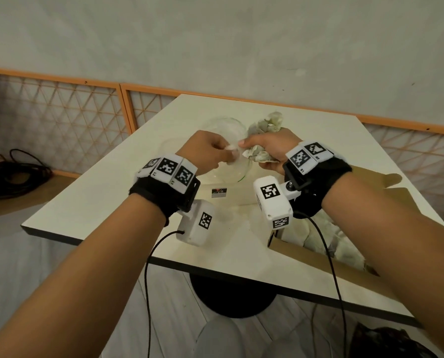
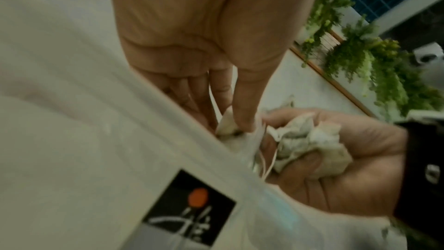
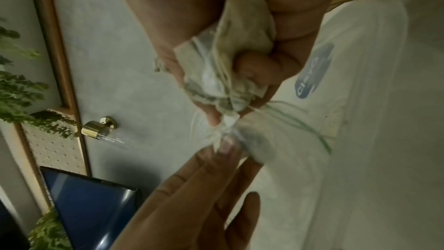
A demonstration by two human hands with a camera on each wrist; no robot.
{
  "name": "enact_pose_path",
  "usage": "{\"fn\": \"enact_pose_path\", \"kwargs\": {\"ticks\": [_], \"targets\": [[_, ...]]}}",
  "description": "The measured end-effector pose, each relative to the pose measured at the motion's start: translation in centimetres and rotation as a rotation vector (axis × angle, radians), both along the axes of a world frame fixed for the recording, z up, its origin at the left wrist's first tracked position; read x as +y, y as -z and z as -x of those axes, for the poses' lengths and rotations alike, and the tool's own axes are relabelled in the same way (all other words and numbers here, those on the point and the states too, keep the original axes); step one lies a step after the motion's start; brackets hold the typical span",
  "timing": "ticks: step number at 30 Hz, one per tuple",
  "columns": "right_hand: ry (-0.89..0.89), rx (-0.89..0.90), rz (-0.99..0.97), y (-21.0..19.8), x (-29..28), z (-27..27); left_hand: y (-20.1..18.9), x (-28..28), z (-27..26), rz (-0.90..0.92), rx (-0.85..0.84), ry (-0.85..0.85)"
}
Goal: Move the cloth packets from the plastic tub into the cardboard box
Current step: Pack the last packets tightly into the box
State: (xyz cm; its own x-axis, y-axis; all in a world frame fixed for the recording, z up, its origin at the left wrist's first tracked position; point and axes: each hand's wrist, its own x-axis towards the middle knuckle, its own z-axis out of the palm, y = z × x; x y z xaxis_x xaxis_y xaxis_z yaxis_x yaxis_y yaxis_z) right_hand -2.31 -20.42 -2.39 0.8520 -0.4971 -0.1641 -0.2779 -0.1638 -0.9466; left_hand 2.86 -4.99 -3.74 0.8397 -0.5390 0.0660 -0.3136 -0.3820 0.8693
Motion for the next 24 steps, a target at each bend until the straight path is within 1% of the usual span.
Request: {"fn": "enact_pose_path", "kwargs": {"ticks": [3,6,9,11,13,14,16,18,19,20,22,23,24], "targets": [[0.034,0.027,-0.04,0.2,-0.3,0.0,0.4,0.8,-0.3,0.223,0.235,-0.084],[0.017,0.016,-0.052,0.6,-0.3,0.1,0.4,1.3,-0.3,0.371,0.39,-0.122],[-0.008,-0.072,-0.024,0.2,-0.1,0.7,0.4,1.1,0.0,0.47,0.493,-0.095],[-0.039,-0.176,-0.043,-0.3,0.0,1.4,0.5,0.7,0.5,0.521,0.548,-0.077],[-0.064,-0.243,-0.062,-0.7,0.1,2.5,0.5,-0.4,1.3,0.582,0.616,-0.082],[-0.078,-0.268,-0.102,-0.8,0.0,3.0,0.5,-1.1,2.0,0.623,0.656,-0.083],[-0.108,-0.315,-0.254,-1.2,-0.1,4.0,0.3,-3.0,3.4,0.727,0.745,-0.086],[-0.096,-0.369,-0.361,-1.7,-0.6,4.9,-0.3,-4.8,5.0,0.788,0.792,-0.074],[-0.063,-0.371,-0.351,-2.0,-1.0,5.3,-0.7,-5.7,5.7,0.805,0.808,-0.064],[-0.023,-0.358,-0.29,-2.0,-1.4,5.8,-1.2,-6.4,6.7,0.824,0.836,-0.044],[0.046,-0.309,-0.065,-2.0,-2.4,6.9,-1.9,-7.9,8.3,0.807,0.877,0.024],[0.042,-0.284,0.041,-1.8,-2.8,7.5,-2.1,-8.6,9.0,0.787,0.894,0.06],[0.016,-0.248,0.14,-1.5,-3.3,7.9,-2.3,-9.3,9.5,0.784,0.953,0.097]]}}
